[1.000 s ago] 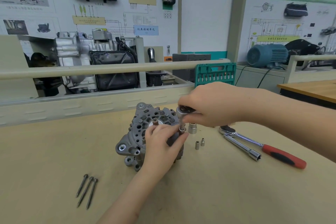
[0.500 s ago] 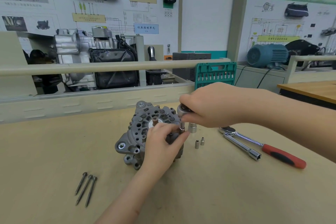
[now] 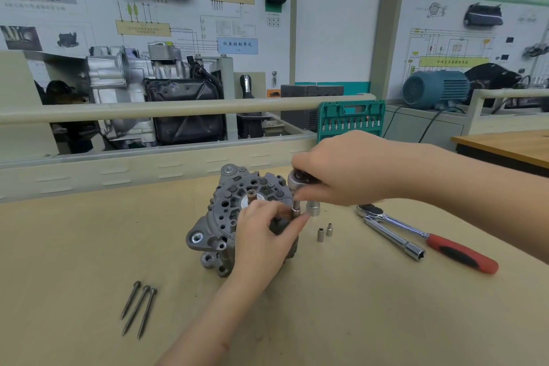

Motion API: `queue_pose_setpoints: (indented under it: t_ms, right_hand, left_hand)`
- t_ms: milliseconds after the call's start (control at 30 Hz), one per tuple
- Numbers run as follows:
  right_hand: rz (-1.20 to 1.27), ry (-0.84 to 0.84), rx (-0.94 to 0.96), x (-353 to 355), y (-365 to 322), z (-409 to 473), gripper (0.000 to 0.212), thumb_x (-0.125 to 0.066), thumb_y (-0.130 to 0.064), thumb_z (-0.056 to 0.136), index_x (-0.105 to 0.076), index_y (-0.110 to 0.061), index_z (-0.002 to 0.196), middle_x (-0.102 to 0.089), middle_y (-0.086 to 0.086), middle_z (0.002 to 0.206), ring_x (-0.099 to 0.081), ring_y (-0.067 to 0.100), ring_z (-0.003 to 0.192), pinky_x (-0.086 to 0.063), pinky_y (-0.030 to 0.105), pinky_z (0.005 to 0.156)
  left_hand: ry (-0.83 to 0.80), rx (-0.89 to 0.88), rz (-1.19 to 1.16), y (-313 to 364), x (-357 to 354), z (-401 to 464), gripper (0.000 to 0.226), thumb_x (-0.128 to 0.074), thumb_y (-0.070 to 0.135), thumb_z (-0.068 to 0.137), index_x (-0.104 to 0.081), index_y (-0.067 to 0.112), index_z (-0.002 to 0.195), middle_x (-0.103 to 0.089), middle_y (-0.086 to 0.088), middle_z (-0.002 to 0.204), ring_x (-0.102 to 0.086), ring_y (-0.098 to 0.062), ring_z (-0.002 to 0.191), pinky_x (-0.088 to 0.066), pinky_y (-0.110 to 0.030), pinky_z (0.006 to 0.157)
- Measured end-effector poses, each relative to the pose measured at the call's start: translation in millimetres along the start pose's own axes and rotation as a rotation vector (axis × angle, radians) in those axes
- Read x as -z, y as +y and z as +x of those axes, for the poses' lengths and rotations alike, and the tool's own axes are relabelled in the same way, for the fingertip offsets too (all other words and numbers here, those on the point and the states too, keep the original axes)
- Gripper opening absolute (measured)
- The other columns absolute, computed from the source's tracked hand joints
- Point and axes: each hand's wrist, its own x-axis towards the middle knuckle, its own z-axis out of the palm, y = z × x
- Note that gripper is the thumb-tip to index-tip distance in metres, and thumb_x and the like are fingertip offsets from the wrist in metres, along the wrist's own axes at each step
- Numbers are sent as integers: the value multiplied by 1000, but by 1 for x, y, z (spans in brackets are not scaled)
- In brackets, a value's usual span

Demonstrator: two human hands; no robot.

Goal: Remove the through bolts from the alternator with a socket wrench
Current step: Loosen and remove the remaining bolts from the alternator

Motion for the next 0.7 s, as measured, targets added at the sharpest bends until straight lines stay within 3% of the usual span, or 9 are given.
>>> queue_pose_setpoints:
  t_ms: [133,267,367,467,567,667,700]
  right_hand:
    - [108,-58,45,0,6,0,17,-36,-35,95,-42,-20,96,-51,-1,87,-51,19,82,-42,30,68]
    - [-11,14,72,-2,7,0,26,-32,-43,94,-43,-20,95,-51,-2,84,-50,21,77,-39,30,75]
    - [-110,84,46,-6,9,1,44,-25,-55,91,-45,-16,84,-42,-4,63,-41,15,55,-35,28,64]
    - [-63,79,3,-9,10,0,44,-26,-57,90,-43,-17,82,-35,-7,60,-33,7,50,-28,25,46]
    - [28,48,25,-8,12,-1,31,-31,-51,92,-37,-22,85,-35,-10,65,-40,14,61,-30,26,51]
    - [120,7,81,-4,11,-4,20,-36,-41,94,-39,-22,88,-41,-9,72,-45,16,75,-38,28,66]
    - [138,2,102,-3,10,-4,18,-38,-39,94,-41,-21,90,-44,-7,77,-47,17,78,-41,30,70]
  left_hand:
    - [-88,-26,65,-3,3,0,17,-66,31,79,-71,15,82,-56,20,86,-50,-2,93,-34,-32,91]
    - [-37,40,17,-3,1,0,8,-70,25,76,-66,19,72,-54,17,83,-47,0,90,-37,-32,88]
    - [2,66,15,-2,-3,0,13,-71,27,74,-61,24,67,-53,11,78,-46,-7,86,-37,-32,83]
    - [-2,56,28,-2,-3,0,16,-70,31,74,-56,31,65,-54,11,78,-47,-12,86,-38,-34,83]
    - [-26,3,43,-4,-2,0,16,-66,35,78,-67,20,75,-54,21,82,-48,2,91,-36,-29,88]
    - [-35,-60,69,-4,0,-1,29,-56,39,76,-71,17,87,-46,33,88,-38,22,97,-20,-6,91]
    - [-36,-61,66,-4,0,-1,29,-56,39,76,-71,16,85,-46,32,89,-39,21,96,-19,-6,91]
